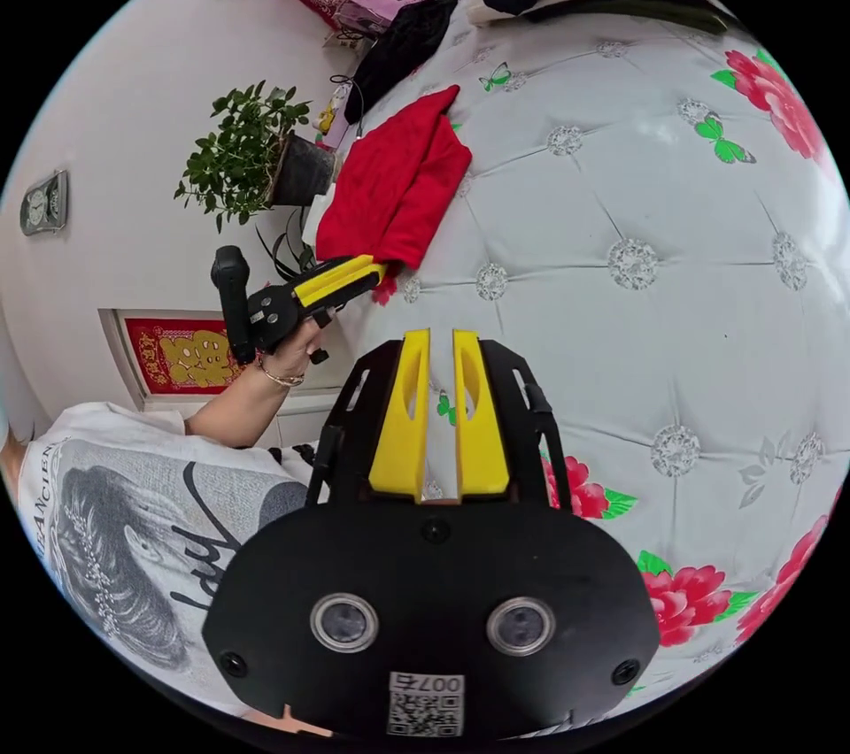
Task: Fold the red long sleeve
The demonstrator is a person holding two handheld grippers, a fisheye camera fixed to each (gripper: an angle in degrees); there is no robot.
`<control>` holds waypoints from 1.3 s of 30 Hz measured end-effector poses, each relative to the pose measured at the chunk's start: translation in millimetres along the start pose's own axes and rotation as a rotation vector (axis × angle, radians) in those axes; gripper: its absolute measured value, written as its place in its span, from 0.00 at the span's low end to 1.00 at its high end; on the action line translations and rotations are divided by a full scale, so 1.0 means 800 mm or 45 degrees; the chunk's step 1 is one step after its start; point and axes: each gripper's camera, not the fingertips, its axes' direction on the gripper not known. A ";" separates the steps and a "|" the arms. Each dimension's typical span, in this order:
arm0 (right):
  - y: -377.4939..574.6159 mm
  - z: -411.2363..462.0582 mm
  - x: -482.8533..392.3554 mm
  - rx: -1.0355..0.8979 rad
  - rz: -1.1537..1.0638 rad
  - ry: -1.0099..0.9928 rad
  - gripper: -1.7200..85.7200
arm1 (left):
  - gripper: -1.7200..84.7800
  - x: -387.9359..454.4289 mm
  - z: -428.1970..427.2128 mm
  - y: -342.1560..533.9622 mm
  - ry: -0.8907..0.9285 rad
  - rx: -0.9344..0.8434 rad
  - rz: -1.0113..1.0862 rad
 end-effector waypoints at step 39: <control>-0.376 0.236 -0.224 -0.224 -0.507 0.036 0.08 | 0.06 -0.427 -0.026 0.136 0.105 0.084 -1.095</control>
